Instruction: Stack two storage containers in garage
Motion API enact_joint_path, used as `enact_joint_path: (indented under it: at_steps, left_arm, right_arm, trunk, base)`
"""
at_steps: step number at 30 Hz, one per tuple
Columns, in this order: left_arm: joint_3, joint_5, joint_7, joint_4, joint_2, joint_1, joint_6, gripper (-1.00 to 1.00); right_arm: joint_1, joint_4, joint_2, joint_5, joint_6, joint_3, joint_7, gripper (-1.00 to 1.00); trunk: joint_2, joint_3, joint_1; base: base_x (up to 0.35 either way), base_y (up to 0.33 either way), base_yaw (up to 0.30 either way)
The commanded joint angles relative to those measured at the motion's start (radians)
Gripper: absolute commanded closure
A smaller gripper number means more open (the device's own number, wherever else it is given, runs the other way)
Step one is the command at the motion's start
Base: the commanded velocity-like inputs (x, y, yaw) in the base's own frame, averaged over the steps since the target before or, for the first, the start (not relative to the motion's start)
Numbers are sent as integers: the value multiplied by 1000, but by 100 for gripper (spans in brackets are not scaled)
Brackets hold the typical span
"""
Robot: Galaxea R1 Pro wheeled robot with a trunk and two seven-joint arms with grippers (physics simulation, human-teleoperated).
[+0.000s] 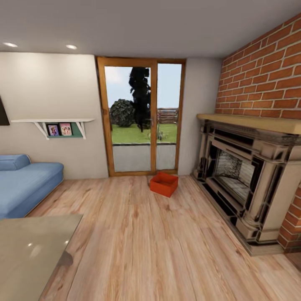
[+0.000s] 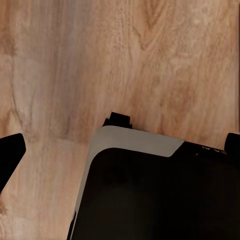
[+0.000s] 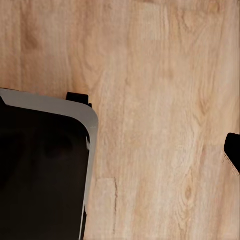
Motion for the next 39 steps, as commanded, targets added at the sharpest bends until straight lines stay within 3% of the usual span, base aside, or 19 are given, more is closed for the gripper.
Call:
enact_joint_path:
  at_steps: [1, 23, 39]
  left_arm:
    - [4, 4, 1, 0, 0, -1, 0, -100]
    - [5, 4, 1, 0, 0, -1, 0, -100]
    - [3, 4, 1, 0, 0, -1, 0, -100]
  right_arm:
    - [-1, 3, 0, -9, -6, 10, 0, -100]
    - [-1, 3, 10, -7, 0, 11, 3, -100]
    - [-1, 3, 3, -6, -1, 9, 0, -100]
  trunk:
    - [-1, -1, 1]
    - [-1, -1, 1]
    - [-1, -1, 1]
  base:
    - [323, 0, 3]
    - [323, 2, 0]
    - [323, 89, 120]
